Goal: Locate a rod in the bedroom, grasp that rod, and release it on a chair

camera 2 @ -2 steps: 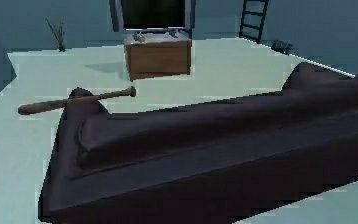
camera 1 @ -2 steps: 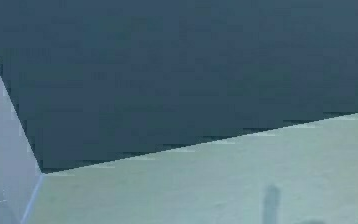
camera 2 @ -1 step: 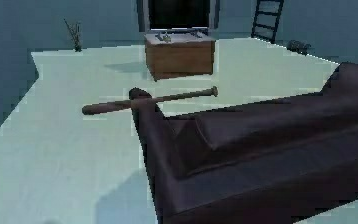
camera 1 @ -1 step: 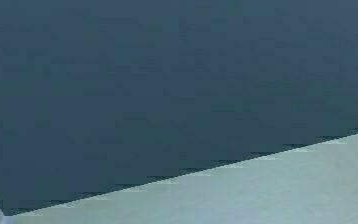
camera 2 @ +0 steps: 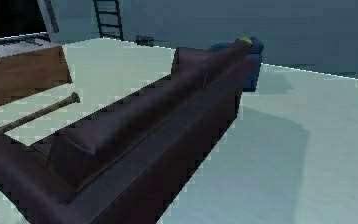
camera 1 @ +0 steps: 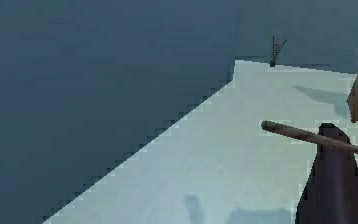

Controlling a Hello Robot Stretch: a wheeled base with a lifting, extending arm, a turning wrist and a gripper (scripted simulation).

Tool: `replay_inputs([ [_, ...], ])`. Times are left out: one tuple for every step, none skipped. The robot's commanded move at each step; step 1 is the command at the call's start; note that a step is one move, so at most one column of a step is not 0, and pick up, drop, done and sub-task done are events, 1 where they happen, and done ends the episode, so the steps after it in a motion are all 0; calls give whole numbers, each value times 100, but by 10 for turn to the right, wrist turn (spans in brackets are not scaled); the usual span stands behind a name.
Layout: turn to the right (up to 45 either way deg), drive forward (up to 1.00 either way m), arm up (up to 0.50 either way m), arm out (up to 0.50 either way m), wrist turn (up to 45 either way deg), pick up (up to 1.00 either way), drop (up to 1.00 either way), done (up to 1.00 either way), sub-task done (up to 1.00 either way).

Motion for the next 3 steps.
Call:
replay_inputs([
  [0, 100, 0, 0, 0, 0, 0, 0, 0],
  [0, 30, 0, 0, 0, 0, 0, 0, 0],
  [270, 0, 0, 0, 0, 0, 0, 0, 0],
])
